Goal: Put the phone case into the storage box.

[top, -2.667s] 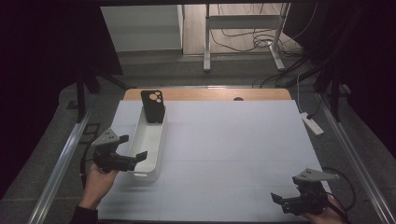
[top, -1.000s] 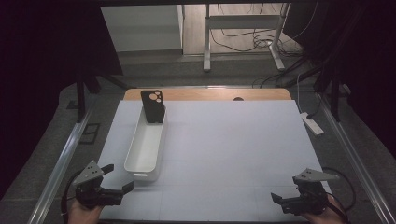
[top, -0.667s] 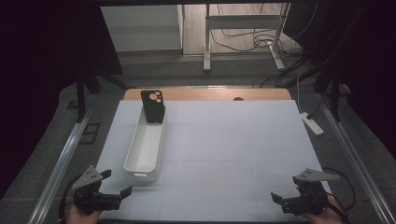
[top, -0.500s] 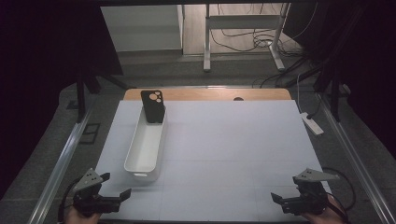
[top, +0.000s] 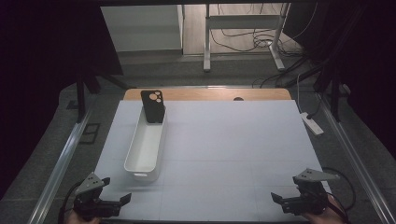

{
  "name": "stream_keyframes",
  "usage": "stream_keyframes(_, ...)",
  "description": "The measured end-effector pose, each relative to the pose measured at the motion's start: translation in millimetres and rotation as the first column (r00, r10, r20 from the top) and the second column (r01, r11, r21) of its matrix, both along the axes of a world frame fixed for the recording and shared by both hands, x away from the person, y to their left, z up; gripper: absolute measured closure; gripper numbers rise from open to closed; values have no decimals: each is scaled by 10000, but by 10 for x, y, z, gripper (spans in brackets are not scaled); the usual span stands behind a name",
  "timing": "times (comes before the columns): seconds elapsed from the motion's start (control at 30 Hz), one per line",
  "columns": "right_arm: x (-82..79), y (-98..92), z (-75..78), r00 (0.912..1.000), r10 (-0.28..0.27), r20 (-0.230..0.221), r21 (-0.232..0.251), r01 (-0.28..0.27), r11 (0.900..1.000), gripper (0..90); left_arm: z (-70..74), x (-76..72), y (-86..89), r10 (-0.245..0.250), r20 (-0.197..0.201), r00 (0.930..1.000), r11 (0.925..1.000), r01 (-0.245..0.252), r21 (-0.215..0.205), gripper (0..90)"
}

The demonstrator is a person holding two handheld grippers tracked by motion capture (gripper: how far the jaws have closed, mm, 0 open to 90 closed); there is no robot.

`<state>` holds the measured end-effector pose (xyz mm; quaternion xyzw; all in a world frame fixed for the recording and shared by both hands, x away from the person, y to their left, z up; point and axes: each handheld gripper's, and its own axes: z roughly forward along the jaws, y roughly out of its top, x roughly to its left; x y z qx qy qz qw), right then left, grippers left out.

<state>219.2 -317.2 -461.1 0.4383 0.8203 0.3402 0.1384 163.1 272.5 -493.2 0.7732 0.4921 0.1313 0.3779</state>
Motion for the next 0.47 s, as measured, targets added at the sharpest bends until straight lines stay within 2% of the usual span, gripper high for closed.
stream_keyframes(0.17, 2, 0, -1, 10000, -13, -15, -4, 13, 10000, 0, -9, 6, -36, 0, -116, 9999, 9995, 4, 316, 0)
stream_keyframes(0.47, 3, 3, -5, 10000, 24, -1, -65, -24, 10000, 0, -13, 13, -33, 122, -161, 9998, 9996, -118, 275, 8)
